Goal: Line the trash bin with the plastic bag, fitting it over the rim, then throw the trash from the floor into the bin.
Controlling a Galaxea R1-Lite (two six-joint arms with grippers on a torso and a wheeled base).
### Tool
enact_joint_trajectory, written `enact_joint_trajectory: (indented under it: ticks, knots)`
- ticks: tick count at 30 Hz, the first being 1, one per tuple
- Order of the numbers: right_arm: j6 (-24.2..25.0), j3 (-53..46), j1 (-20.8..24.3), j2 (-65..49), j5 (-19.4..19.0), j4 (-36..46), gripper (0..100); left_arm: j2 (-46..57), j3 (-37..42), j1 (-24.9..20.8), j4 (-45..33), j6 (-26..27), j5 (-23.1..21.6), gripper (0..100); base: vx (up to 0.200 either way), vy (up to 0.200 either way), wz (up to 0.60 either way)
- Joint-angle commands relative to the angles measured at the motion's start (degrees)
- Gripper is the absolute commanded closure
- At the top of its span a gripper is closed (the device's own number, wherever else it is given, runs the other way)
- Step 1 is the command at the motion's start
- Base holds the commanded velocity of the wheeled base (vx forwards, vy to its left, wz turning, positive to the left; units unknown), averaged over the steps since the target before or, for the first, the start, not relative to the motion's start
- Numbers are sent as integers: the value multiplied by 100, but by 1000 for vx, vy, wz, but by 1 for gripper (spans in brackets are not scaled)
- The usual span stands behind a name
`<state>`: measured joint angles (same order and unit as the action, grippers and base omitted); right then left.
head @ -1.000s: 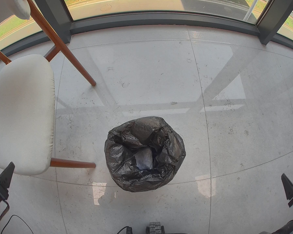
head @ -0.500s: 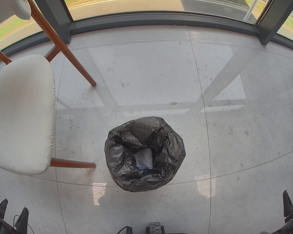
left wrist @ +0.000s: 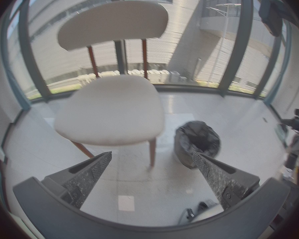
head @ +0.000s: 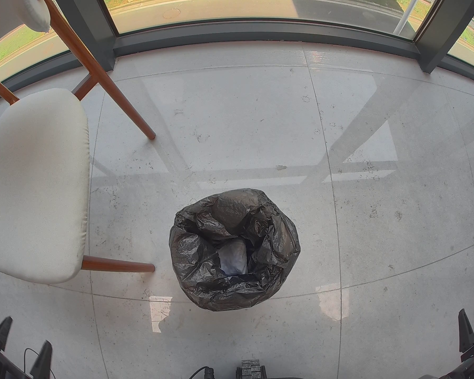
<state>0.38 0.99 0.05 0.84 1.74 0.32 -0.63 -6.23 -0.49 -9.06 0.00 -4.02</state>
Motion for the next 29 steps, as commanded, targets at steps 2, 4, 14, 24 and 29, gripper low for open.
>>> enact_joint_trajectory:
  ticks: [2, 4, 14, 24, 29]
  knots:
    - [15, -90, -5, -84, 28, 3, 0, 63, 377, -4, 616, -79, 648, 0, 0, 0, 0]
    - [6, -90, 4, -84, 28, 3, 0, 63, 386, -4, 633, -53, 613, 0, 0, 0, 0]
    - [6, -90, -5, -84, 37, 3, 0, 63, 605, 14, 1134, 281, 894, 0, 0, 0, 0]
    - [6, -90, -5, -84, 37, 3, 0, 63, 579, 5, 765, 79, 191, 0, 0, 0, 0]
    - [6, -90, -5, -84, 28, 3, 0, 63, 579, 14, 765, 70, 191, 0, 0, 0, 0]
